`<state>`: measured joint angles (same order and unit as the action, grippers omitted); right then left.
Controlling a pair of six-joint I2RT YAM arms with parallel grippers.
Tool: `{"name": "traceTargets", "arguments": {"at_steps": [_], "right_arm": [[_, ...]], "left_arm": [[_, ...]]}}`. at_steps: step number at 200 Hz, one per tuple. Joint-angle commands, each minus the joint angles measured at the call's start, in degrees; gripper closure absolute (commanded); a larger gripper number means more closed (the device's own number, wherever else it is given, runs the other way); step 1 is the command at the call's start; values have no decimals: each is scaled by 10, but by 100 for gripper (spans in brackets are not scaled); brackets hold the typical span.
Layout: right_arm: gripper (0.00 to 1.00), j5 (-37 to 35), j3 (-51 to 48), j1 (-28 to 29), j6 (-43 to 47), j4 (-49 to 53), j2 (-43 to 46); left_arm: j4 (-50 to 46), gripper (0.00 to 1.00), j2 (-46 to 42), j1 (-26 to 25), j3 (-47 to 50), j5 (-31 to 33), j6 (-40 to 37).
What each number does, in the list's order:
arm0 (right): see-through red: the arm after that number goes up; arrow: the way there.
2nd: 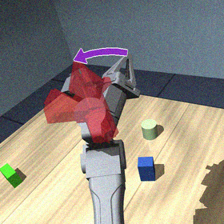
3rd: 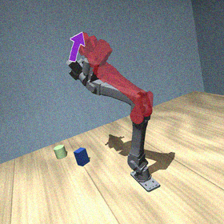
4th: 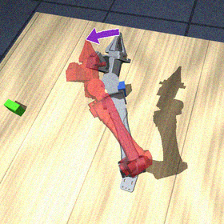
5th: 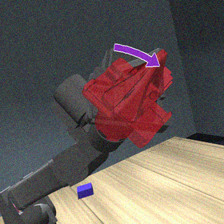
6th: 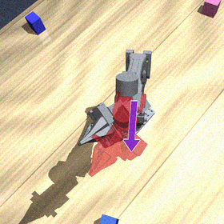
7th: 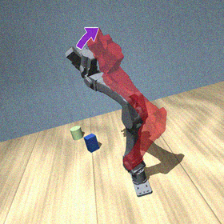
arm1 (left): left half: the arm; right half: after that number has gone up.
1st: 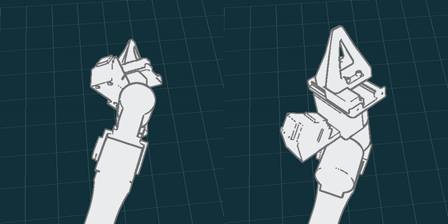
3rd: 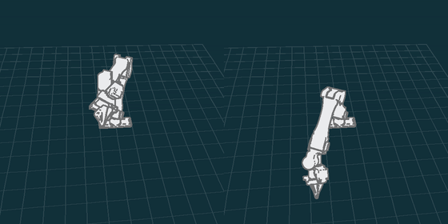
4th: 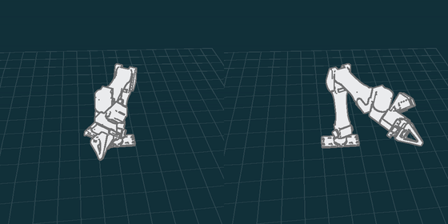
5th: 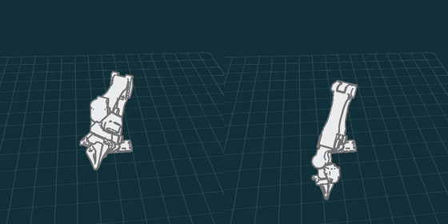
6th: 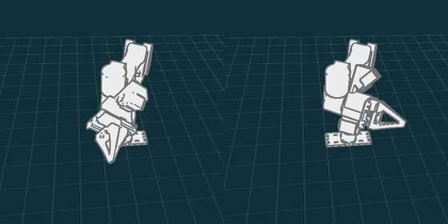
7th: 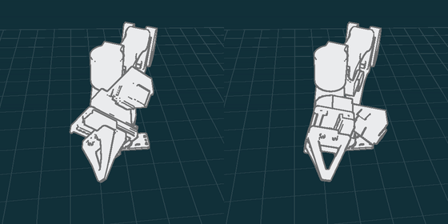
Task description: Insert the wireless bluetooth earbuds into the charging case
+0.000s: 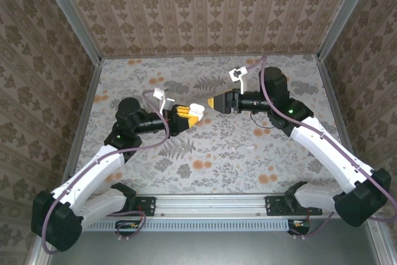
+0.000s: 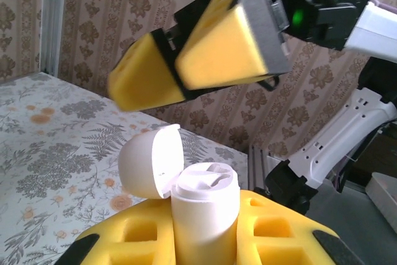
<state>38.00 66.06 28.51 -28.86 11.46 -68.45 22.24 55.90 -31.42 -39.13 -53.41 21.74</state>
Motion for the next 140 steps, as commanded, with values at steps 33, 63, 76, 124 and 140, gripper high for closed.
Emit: {"name": "traceTargets", "arguments": {"at_steps": [33,63,76,124,140], "right_arm": [[38,-115,5,-1,30,126,25],[42,-196,-33,-1,18,189,7],[46,-216,-43,0,17,228,-13],[56,-304,-66,31,14,284,-100],[56,-333,-58,47,11,301,-142]], "left_arm": [[-8,100,-14,10,11,34,-23],[-76,100,-20,13,6,77,-58],[-100,100,-19,14,6,89,-71],[-112,100,-15,14,18,104,-77],[-116,100,-15,14,21,108,-78]]}}
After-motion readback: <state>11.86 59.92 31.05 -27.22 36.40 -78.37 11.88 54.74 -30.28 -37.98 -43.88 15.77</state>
